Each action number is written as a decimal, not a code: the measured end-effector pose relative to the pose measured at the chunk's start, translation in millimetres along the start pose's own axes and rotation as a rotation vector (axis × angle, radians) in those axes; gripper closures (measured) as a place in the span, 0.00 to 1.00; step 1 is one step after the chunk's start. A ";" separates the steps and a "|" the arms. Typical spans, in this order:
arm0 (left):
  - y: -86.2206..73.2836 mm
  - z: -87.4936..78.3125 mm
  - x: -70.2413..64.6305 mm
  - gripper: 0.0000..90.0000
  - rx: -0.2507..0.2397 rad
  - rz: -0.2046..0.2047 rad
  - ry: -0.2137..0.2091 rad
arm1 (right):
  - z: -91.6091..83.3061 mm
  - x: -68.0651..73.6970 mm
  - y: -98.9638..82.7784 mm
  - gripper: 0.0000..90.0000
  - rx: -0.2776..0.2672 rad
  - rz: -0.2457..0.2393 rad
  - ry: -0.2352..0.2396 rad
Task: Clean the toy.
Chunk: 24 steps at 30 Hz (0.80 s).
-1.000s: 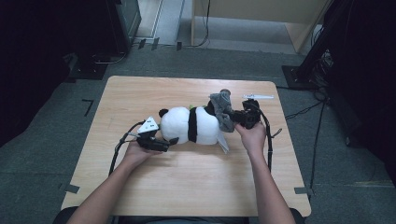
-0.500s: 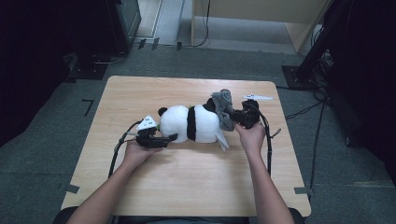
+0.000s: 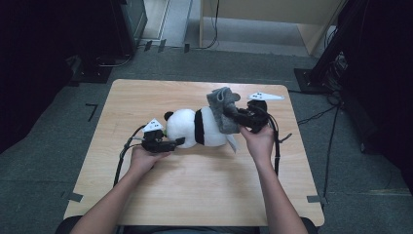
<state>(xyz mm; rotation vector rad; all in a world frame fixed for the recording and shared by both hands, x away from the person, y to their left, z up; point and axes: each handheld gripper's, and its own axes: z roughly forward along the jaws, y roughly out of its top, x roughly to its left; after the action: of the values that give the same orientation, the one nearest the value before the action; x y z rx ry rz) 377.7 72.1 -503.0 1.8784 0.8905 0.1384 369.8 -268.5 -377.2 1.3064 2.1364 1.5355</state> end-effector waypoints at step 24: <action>-0.1 -2.0 -20.1 0.51 0.045 -0.045 -0.061 | 80.9 62.6 -36.2 0.86 0.154 -0.030 0.203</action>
<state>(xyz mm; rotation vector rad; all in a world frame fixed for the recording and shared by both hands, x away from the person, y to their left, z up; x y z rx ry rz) 362.2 60.9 -496.4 1.8928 0.8991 0.0336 362.8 -170.6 -423.6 1.2026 2.4307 1.5789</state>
